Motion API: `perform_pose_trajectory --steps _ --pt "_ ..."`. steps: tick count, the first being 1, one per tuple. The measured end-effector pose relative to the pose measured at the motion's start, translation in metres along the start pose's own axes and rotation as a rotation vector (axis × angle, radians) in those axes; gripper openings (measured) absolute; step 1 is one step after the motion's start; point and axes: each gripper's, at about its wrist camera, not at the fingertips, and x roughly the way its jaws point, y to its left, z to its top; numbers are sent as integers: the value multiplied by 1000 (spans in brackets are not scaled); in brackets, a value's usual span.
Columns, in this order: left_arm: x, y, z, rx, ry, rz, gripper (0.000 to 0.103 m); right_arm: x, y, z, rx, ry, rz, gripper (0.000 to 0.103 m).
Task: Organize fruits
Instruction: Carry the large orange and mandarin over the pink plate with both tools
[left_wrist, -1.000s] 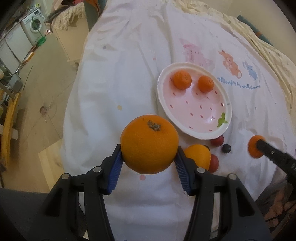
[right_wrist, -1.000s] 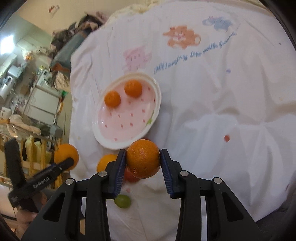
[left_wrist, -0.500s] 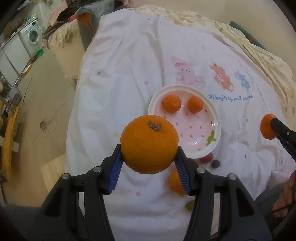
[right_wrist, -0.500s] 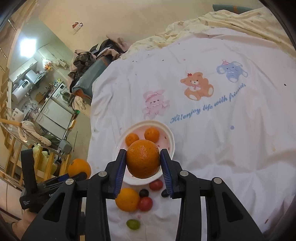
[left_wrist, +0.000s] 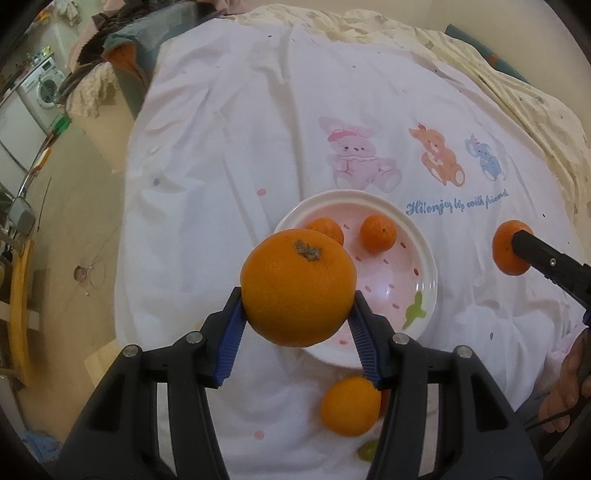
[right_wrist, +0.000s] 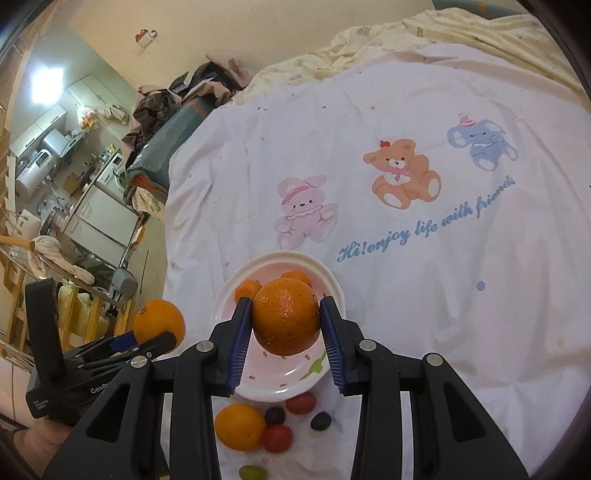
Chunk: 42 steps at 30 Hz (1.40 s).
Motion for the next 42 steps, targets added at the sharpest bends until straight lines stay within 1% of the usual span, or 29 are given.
perform_pose_trajectory --steps 3,7,10,12,15,19,23,26,31,36,42 --pt "10 -3 7 7 13 -6 51 13 -2 7 -10 25 0 39" --pt "31 -7 13 10 68 -49 51 34 -9 13 17 74 26 39" --pt "47 -10 9 16 102 -46 51 55 -15 11 51 128 40 39" --pt "59 -12 6 26 136 -42 51 68 -15 7 44 166 28 39" --pt "70 -11 4 21 158 -36 51 81 -13 4 30 199 15 39" --pt "86 -3 7 -18 190 -38 51 94 -18 2 47 233 6 39" --pt "93 -2 12 -23 188 -30 51 101 -23 0 64 250 -3 39" --pt "97 1 16 -35 191 -38 51 105 -25 2 72 257 -4 39" --pt "98 2 15 -49 187 -58 53 111 -24 0 67 265 -9 39" --pt "96 3 14 -51 175 -63 54 114 -23 -2 68 272 -18 39" --pt "96 -3 12 -25 178 -41 55 112 -24 -1 67 264 -23 40"
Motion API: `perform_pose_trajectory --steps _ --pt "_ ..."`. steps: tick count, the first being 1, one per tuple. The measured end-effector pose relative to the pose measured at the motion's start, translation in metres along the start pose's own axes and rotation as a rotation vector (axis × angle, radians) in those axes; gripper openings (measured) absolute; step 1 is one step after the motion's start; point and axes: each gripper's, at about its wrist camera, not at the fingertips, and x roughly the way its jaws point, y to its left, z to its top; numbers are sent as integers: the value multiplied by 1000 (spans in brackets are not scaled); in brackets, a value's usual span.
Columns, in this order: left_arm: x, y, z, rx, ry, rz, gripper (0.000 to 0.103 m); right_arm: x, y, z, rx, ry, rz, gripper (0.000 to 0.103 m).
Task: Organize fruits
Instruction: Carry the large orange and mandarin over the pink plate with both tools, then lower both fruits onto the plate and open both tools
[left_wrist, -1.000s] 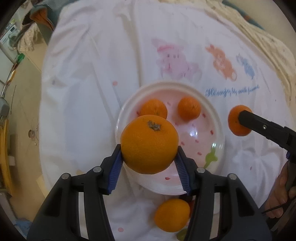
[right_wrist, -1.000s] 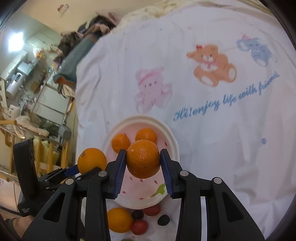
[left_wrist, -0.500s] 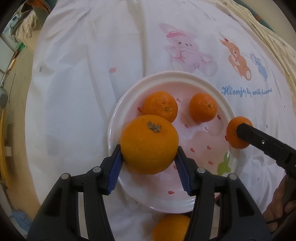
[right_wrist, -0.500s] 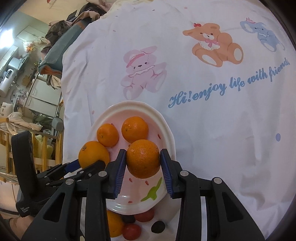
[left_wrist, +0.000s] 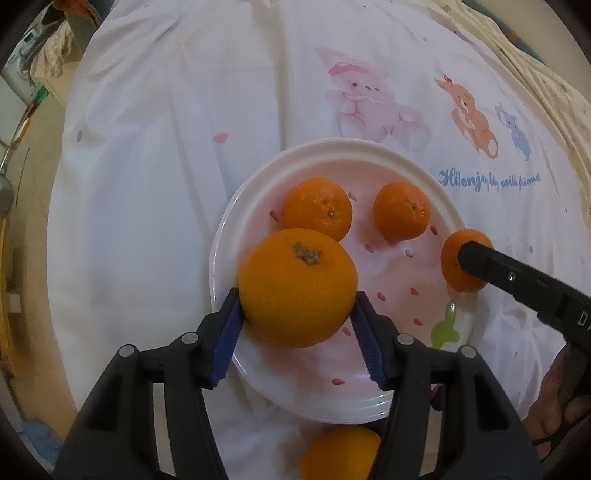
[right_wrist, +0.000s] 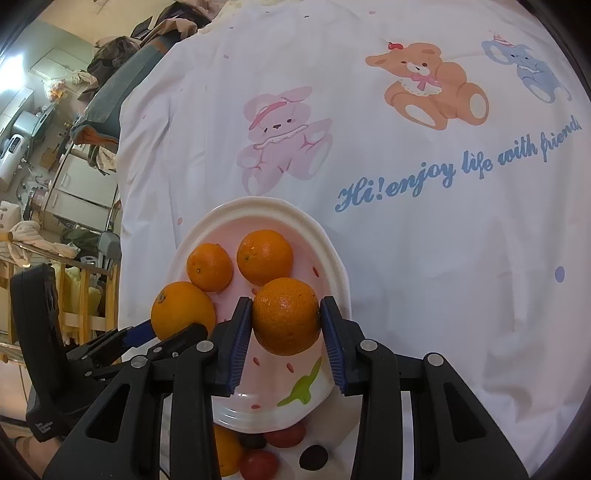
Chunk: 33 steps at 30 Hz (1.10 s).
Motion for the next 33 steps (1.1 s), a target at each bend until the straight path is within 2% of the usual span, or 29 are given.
perform_pose_trajectory --steps 2,4,7,12,13,14,15,16,28,30,33 --pt "1 -2 0 13 2 6 57 0 -2 0 9 0 0 40" --pt "-2 -2 0 15 -11 0 72 0 -3 1 9 0 -2 40" --pt "-6 -4 1 20 -38 13 83 -1 -3 1 6 -5 -3 41" --pt "-10 -2 0 5 -44 -3 83 -7 -2 3 22 -27 40 42" --pt "-11 -2 0 4 -46 -10 84 -10 0 3 16 -38 37 46" --pt "-13 -3 0 4 -52 -14 83 -13 1 4 10 -55 37 63" --pt "-17 -3 -1 2 -70 -22 84 -18 2 4 11 -77 41 70" --pt "-21 -3 -2 3 -88 -33 84 -22 2 4 12 -97 43 72" --pt "-55 -9 -9 28 -211 -41 83 -53 19 -2 -48 -166 18 74" --pt "-60 -7 -9 32 -227 -35 83 -60 22 -6 -58 -181 17 84" --pt "-71 -3 -13 16 -258 -6 83 -74 27 -14 -75 -219 0 91"
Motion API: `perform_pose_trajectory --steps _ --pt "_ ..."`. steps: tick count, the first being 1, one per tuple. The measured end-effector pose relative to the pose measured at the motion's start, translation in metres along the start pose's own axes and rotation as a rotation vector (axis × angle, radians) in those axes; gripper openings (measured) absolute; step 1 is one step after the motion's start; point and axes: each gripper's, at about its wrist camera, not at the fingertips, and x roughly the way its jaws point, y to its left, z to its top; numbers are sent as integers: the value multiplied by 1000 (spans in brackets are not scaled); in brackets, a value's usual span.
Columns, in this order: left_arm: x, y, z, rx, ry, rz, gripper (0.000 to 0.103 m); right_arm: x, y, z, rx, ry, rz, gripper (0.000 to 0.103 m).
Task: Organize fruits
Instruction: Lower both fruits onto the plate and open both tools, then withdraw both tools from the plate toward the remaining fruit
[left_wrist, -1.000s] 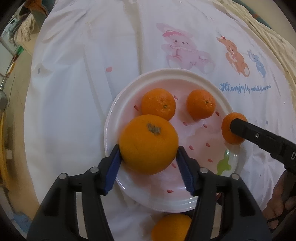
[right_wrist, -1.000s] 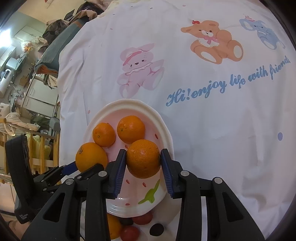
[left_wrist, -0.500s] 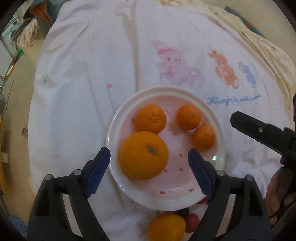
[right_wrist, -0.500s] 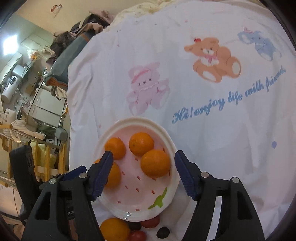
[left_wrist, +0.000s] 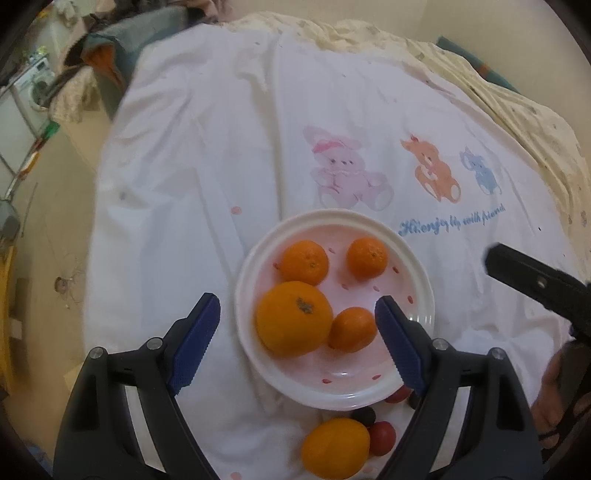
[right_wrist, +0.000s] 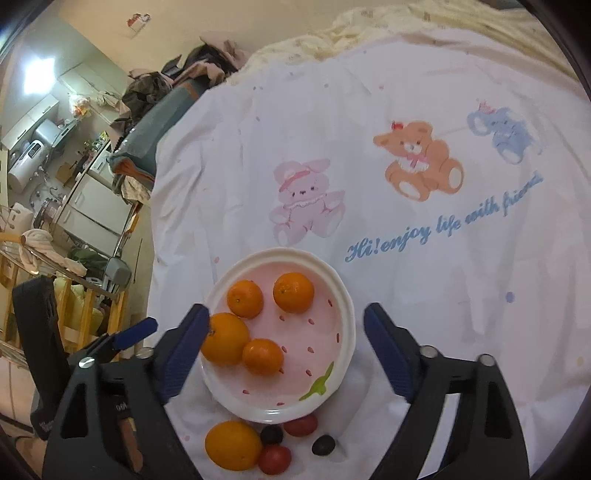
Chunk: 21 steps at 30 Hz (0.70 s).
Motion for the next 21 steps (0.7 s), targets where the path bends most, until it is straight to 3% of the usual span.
perform_pose_trajectory --steps 10,21 --pt "-45 3 -18 -16 -87 -17 84 -40 5 -24 -28 -49 -13 91" --pt "-74 7 -54 -13 -100 -53 84 -71 1 -63 11 -72 -38 91"
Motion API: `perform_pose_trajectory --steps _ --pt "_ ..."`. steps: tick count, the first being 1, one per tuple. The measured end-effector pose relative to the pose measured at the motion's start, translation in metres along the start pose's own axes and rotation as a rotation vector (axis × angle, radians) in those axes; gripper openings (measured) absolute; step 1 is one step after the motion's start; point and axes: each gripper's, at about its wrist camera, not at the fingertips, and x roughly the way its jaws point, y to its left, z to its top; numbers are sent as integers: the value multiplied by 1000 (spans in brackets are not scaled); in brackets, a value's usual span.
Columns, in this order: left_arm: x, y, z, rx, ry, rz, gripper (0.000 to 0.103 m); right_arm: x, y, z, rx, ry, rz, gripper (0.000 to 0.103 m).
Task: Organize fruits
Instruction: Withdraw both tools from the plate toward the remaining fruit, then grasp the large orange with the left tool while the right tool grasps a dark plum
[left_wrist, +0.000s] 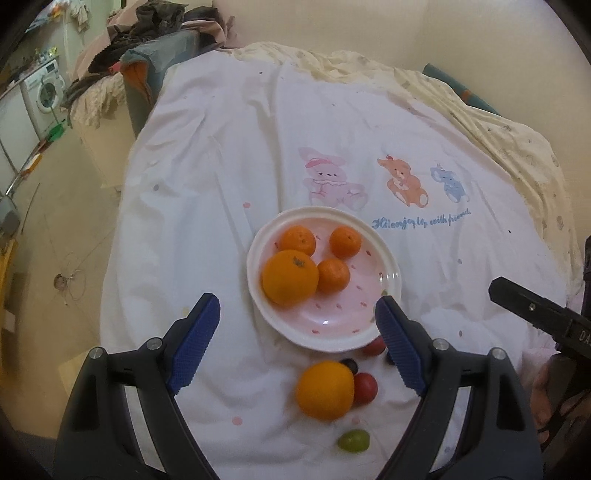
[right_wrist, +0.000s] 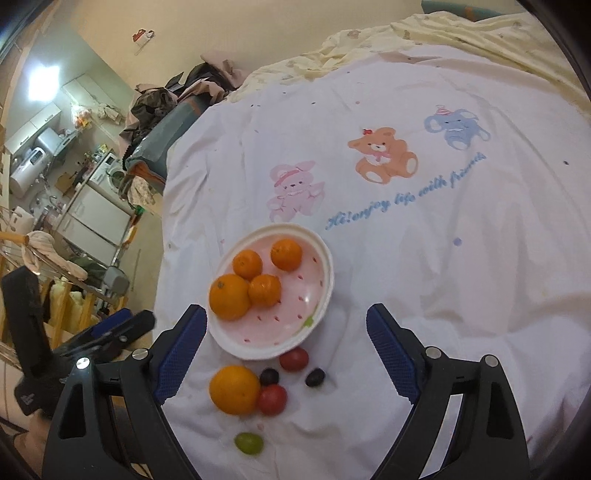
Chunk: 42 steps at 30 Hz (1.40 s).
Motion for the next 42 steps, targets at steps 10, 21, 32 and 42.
perform_pose_trajectory --steps 10,21,32,42 --pt "-4 14 -28 -35 47 61 102 -11 -7 -30 40 15 -34 91" --pt "23 23 -52 -106 171 83 102 3 -18 -47 107 95 -67 91" --pt "73 -12 -69 -74 358 -35 87 12 -35 -48 193 134 -61 91" --pt "96 -8 -75 -173 437 -101 53 14 -39 -48 200 149 -63 91"
